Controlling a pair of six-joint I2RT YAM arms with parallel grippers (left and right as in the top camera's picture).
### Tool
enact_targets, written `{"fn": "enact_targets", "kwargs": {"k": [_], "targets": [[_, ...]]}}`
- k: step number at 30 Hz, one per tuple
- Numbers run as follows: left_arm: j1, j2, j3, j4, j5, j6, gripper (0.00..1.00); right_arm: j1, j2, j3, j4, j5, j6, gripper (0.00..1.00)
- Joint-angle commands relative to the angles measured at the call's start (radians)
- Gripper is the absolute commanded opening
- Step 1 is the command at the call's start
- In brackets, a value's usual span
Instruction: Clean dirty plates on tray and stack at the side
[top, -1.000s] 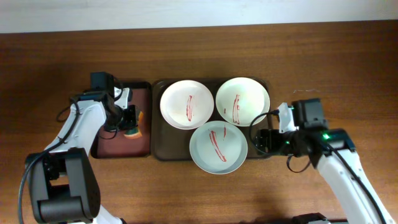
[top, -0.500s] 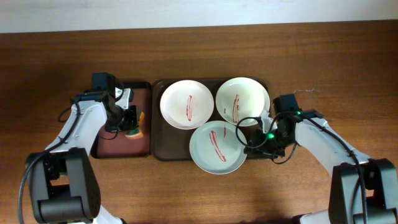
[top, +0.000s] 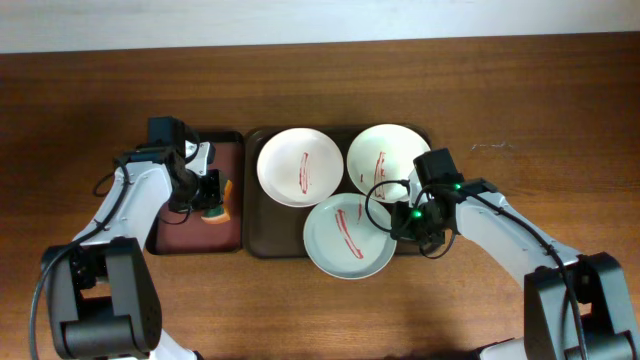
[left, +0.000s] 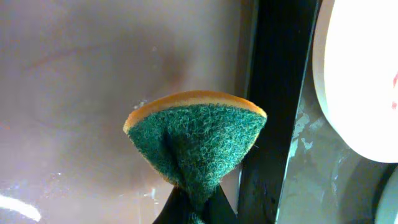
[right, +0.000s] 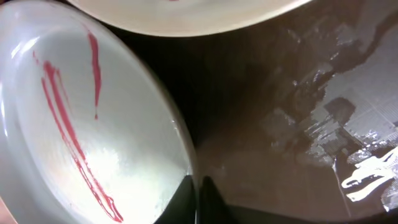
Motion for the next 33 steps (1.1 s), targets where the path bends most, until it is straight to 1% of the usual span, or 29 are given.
{"fn": "enact_targets", "kwargs": {"k": [1, 5, 9, 12, 15, 18, 25, 30, 33], "targets": [[-0.003, -0.020, 0.008, 0.007, 0.018, -0.010, 0.00, 0.009, 0.005, 0.016, 0.008, 0.017, 0.008, 0.04], [-0.003, -0.058, 0.047, 0.006, 0.018, -0.010, 0.00, 0.009, 0.004, 0.016, 0.051, 0.028, 0.008, 0.04], [-0.003, -0.180, 0.051, 0.025, 0.018, -0.010, 0.00, 0.009, 0.004, 0.016, 0.055, 0.034, 0.008, 0.04], [-0.003, -0.282, 0.051, 0.077, -0.006, -0.010, 0.00, 0.009, 0.004, 0.016, 0.055, 0.039, 0.008, 0.04], [-0.003, -0.366, 0.051, 0.150, -0.093, -0.010, 0.00, 0.009, 0.004, 0.016, 0.055, 0.039, 0.008, 0.04], [-0.003, -0.409, 0.051, 0.209, -0.092, -0.010, 0.00, 0.009, 0.004, 0.016, 0.056, 0.043, 0.008, 0.04], [-0.003, -0.508, 0.051, 0.286, -0.092, -0.010, 0.00, 0.009, 0.004, 0.016, 0.056, 0.043, 0.008, 0.04], [-0.003, -0.509, 0.048, 0.273, -0.092, -0.010, 0.00, 0.009, 0.004, 0.016, 0.056, 0.043, 0.008, 0.04], [-0.003, -0.469, 0.043, 0.194, -0.092, -0.010, 0.00, 0.009, 0.004, 0.016, 0.056, 0.043, 0.008, 0.04]]}}
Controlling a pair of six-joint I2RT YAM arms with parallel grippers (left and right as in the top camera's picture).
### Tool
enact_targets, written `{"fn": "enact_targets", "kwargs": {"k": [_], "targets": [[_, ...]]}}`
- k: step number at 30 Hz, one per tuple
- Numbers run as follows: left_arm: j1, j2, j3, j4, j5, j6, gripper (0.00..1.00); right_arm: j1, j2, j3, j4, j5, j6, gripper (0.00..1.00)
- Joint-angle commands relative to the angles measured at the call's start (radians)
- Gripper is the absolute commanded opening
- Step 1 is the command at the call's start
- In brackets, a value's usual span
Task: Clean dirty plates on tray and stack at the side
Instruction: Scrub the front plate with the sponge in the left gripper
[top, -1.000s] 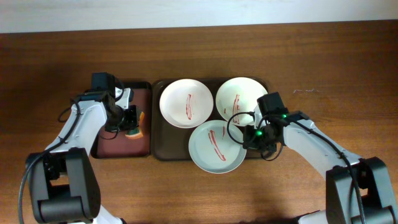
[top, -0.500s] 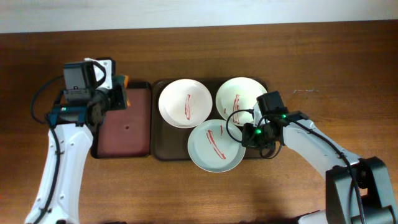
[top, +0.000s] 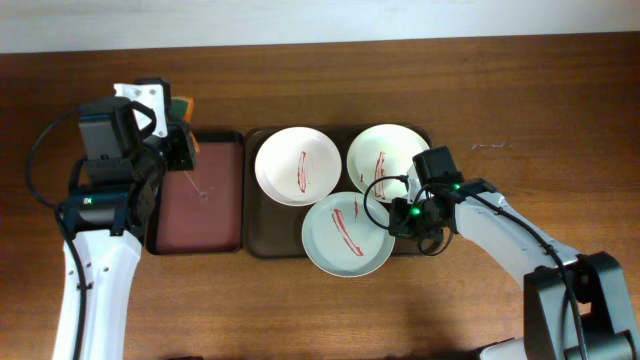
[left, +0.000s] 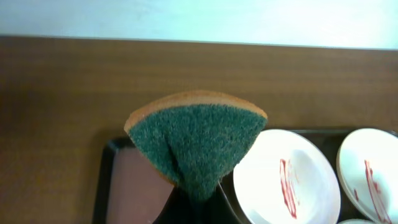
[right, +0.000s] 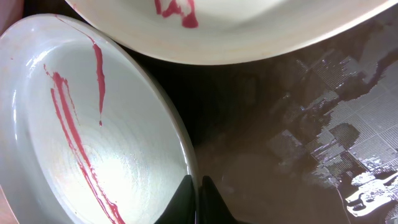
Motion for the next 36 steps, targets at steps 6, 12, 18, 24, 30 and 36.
{"fn": "enact_targets", "kwargs": {"k": [6, 12, 18, 24, 30, 36], "targets": [[-0.003, 0.328, 0.015, -0.286, -0.005, -0.071, 0.00, 0.006, 0.003, 0.016, 0.006, 0.038, 0.009, 0.04], [-0.004, 0.402, 0.016, -0.308, 0.279, -0.071, 0.00, 0.006, 0.003, 0.016, 0.006, 0.038, 0.008, 0.04], [-0.174, 0.407, 0.016, -0.279, 0.463, -0.058, 0.00, 0.006, 0.003, 0.016, 0.006, 0.038, 0.006, 0.04], [-0.440, 0.526, 0.016, -0.121, 0.582, -0.290, 0.00, 0.006, 0.003, 0.016, 0.005, 0.038, 0.006, 0.04], [-0.598, 0.673, 0.016, 0.034, 0.675, -0.614, 0.00, 0.006, 0.003, 0.016, 0.006, 0.038, 0.006, 0.04], [-0.666, 0.704, 0.014, 0.029, 0.694, -0.721, 0.00, 0.006, 0.003, 0.016, 0.006, 0.038, 0.006, 0.04]]}}
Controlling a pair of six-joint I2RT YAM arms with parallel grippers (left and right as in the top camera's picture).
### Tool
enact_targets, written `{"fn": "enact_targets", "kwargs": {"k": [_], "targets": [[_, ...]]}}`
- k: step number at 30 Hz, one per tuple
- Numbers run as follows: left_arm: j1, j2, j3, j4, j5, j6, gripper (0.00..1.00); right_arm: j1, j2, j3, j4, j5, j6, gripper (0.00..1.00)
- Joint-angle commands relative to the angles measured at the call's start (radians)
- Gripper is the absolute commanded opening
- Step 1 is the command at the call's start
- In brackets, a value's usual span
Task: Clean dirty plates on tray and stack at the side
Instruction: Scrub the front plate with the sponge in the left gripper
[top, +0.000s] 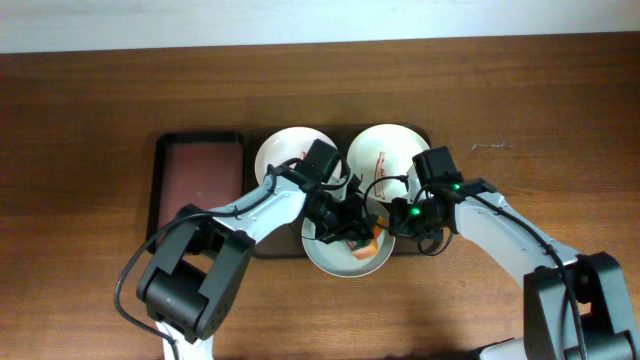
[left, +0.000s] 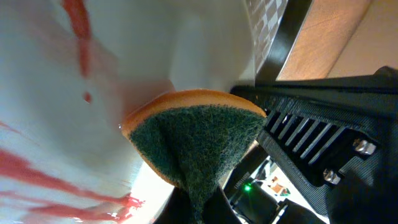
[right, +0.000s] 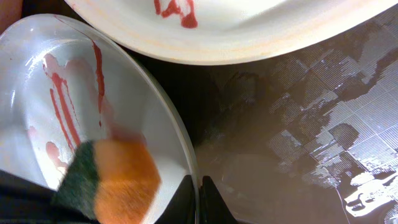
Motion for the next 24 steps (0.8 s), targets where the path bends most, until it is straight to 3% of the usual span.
{"fn": "enact_targets", "kwargs": {"k": [1, 8, 13, 18, 24], "targets": [[-0.041, 0.011, 0.003, 0.000, -0.007, -0.054, 0.00, 0.006, 0.003, 0.016, 0.006, 0.035, 0.006, 0.04], [-0.060, 0.011, -0.051, -0.007, -0.206, -0.047, 0.00, 0.006, 0.003, 0.016, 0.002, 0.035, 0.006, 0.04], [-0.012, 0.011, -0.046, 0.010, -0.435, 0.152, 0.00, 0.006, 0.003, 0.016, -0.009, 0.035, 0.006, 0.04], [0.099, 0.011, -0.042, 0.033, -0.464, 0.169, 0.00, 0.006, 0.003, 0.016, -0.009, 0.035, 0.006, 0.04], [0.161, -0.017, -0.037, -0.056, -0.482, 0.225, 0.00, 0.006, 0.003, 0.016, -0.009, 0.035, 0.006, 0.04]]}}
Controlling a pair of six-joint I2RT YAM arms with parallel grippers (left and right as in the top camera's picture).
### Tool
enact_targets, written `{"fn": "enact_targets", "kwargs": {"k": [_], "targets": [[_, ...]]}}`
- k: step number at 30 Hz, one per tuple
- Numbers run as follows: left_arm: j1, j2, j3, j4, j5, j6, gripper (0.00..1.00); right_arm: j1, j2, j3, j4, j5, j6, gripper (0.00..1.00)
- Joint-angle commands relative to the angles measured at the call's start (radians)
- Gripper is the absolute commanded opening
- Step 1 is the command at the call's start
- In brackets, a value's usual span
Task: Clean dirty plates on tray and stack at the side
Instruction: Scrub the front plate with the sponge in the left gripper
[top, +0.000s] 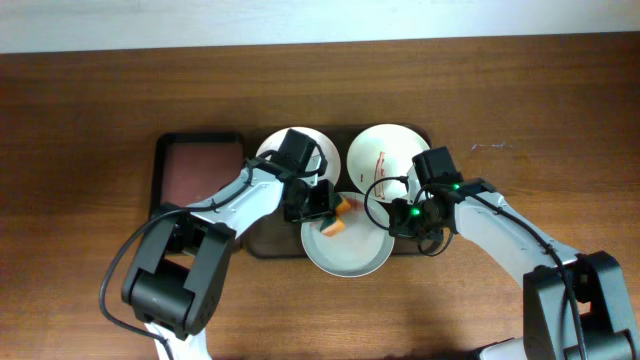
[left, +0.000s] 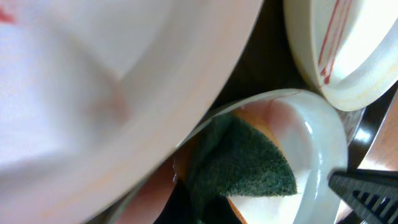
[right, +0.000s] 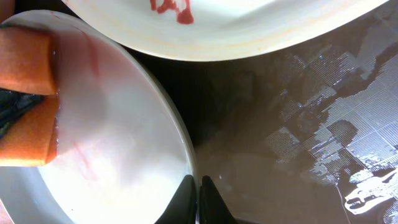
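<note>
Three white plates lie on the dark tray (top: 262, 244). The front plate (top: 350, 255) now shows only a faint pink smear. My left gripper (top: 322, 208) is shut on an orange and green sponge (top: 335, 224) pressed on that plate's left inner side; the sponge (left: 249, 165) shows under a neighbouring plate's rim in the left wrist view. My right gripper (right: 198, 199) is shut on the front plate's right rim (right: 185, 149). The back-left plate (top: 275, 160) and back-right plate (top: 385, 150) carry red streaks.
A second, reddish tray (top: 195, 175) lies left of the dark one. Bare wooden table (top: 520, 110) spreads around both trays. The two arms meet closely over the front plate.
The sponge has gone from the front plate's lower middle to its upper left edge. The red streaks on that plate are wiped down to a faint pink smear. My right gripper still pinches the rim.
My left gripper held the sponge on the reddish tray, then raised above that tray's far end. It was then on the streaked front plate, which my right gripper held by its rim throughout. Now that plate looks nearly white.
</note>
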Motion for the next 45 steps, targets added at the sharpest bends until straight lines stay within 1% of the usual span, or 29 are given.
{"fn": "enact_targets", "kwargs": {"k": [1, 3, 4, 6, 7, 9, 12, 19, 22, 23, 25, 27, 31, 32, 33, 34, 36, 37, 40, 42, 44, 45], "targets": [[0.048, -0.015, -0.016, -0.058, -0.130, 0.054, 0.00, 0.005, 0.001, 0.016, -0.002, 0.031, 0.005, 0.04], [0.053, -0.084, 0.000, -0.062, -0.113, 0.079, 0.00, 0.005, 0.001, 0.016, -0.002, 0.031, 0.005, 0.04], [0.046, -0.126, 0.010, -0.062, -0.083, 0.113, 0.00, 0.005, 0.001, 0.016, -0.002, 0.031, 0.005, 0.04], [0.018, -0.181, 0.012, -0.056, -0.083, 0.120, 0.00, 0.005, 0.001, 0.016, -0.001, 0.031, 0.005, 0.04], [-0.003, -0.181, 0.012, -0.049, -0.084, 0.119, 0.00, 0.005, 0.001, 0.016, -0.002, 0.031, 0.005, 0.04], [-0.045, -0.159, 0.008, -0.026, -0.086, 0.119, 0.00, 0.005, 0.001, 0.016, -0.002, 0.031, 0.005, 0.04], [-0.097, -0.093, 0.008, 0.016, -0.084, 0.052, 0.00, 0.005, 0.001, 0.016, -0.005, 0.031, 0.005, 0.04], [-0.167, 0.004, 0.008, 0.114, -0.056, 0.028, 0.00, 0.005, 0.001, 0.016, -0.005, 0.031, 0.005, 0.04], [-0.169, 0.019, 0.008, 0.160, -0.014, -0.022, 0.00, 0.005, 0.001, 0.016, -0.005, 0.031, 0.005, 0.04], [-0.169, 0.019, 0.008, 0.171, -0.023, -0.049, 0.00, 0.005, 0.001, 0.016, -0.005, 0.031, 0.005, 0.04], [-0.154, 0.019, 0.008, 0.158, -0.095, -0.077, 0.00, 0.005, 0.001, 0.016, -0.005, 0.031, 0.005, 0.04], [-0.098, 0.019, 0.008, 0.118, -0.105, -0.104, 0.00, 0.005, 0.001, 0.016, -0.006, 0.031, 0.005, 0.04], [-0.035, 0.012, 0.008, 0.052, -0.119, -0.103, 0.00, 0.005, 0.001, 0.016, -0.006, 0.031, 0.005, 0.04], [-0.023, -0.004, 0.008, 0.024, -0.087, -0.099, 0.00, 0.005, 0.001, 0.016, -0.006, 0.031, 0.005, 0.04], [-0.016, -0.029, 0.009, 0.008, -0.026, -0.072, 0.00, 0.005, 0.001, 0.016, -0.006, 0.031, 0.005, 0.04], [-0.014, -0.071, 0.009, -0.013, 0.031, -0.019, 0.00, 0.005, 0.001, 0.016, -0.006, 0.031, 0.005, 0.04], [-0.005, -0.141, 0.009, -0.063, 0.030, 0.048, 0.00, 0.005, 0.001, 0.016, -0.005, 0.031, 0.005, 0.04], [-0.003, -0.167, 0.009, -0.058, 0.023, 0.061, 0.00, 0.005, 0.001, 0.016, -0.005, 0.031, 0.005, 0.04], [-0.021, -0.158, 0.009, -0.008, 0.018, 0.060, 0.00, 0.005, 0.001, 0.016, -0.005, 0.031, 0.006, 0.04], [-0.071, -0.124, 0.008, 0.014, 0.006, 0.059, 0.00, 0.005, 0.001, 0.016, -0.005, 0.031, 0.006, 0.04], [-0.114, -0.070, 0.008, 0.050, -0.008, 0.010, 0.00, 0.005, 0.001, 0.016, -0.006, 0.031, 0.006, 0.04], [-0.127, -0.051, 0.008, 0.067, -0.007, 0.006, 0.00, 0.005, 0.001, 0.016, -0.006, 0.031, 0.005, 0.04]]}}
